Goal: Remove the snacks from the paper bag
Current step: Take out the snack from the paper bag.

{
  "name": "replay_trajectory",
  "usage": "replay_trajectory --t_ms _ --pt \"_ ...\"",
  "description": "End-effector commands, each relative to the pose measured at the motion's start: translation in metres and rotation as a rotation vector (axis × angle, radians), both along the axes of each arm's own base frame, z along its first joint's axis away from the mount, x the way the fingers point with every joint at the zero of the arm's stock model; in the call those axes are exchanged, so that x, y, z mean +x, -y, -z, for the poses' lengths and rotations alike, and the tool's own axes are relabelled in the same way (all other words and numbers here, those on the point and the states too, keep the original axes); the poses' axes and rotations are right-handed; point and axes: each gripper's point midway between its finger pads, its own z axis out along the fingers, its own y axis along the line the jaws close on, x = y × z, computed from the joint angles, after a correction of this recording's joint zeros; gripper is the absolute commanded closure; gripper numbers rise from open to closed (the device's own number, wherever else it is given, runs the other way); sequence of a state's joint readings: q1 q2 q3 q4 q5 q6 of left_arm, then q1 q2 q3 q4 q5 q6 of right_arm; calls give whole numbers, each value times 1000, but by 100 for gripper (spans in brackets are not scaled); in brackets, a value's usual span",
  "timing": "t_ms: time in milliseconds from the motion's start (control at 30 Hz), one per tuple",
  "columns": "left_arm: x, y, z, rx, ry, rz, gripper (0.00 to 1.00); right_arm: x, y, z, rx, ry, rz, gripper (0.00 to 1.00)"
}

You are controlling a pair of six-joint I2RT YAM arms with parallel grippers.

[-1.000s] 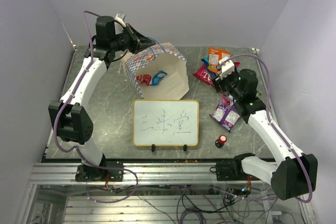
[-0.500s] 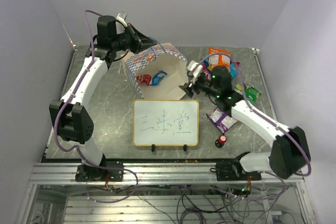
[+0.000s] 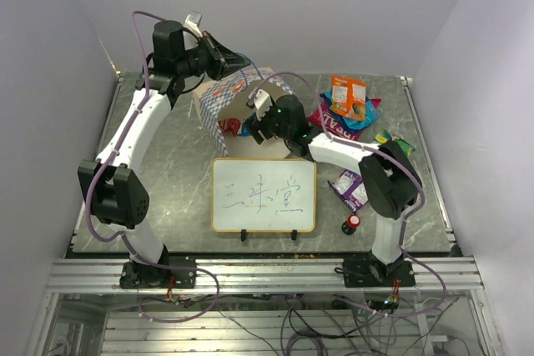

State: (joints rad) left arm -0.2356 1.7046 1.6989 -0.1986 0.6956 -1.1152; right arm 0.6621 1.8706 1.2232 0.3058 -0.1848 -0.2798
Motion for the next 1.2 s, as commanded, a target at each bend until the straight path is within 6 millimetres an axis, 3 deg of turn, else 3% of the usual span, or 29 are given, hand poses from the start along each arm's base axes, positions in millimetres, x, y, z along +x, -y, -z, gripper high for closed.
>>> replay_trajectory --t_ms 0,233,400,533,833,1000,1167 --pt "-1 11 -22 -31 75 40 93 25 -6 12 -14 -21 68 32" --pt "0 14 -31 -37 91 66 93 33 -14 65 -68 -105 66 28" --pt "-2 15 -27 -42 83 77 93 39 -15 87 -103 -135 84 27" --pt "-4 14 -26 -45 80 79 93 49 -15 102 -135 -128 108 36" --pt "-12 12 -20 -36 63 76 93 56 -17 84 -157 -61 77 87" --pt "-10 10 -16 -33 47 60 93 42 -9 61 -159 -5 38 100" --pt "-5 6 -9 -32 30 32 93 26 2 36 -165 46 11 100"
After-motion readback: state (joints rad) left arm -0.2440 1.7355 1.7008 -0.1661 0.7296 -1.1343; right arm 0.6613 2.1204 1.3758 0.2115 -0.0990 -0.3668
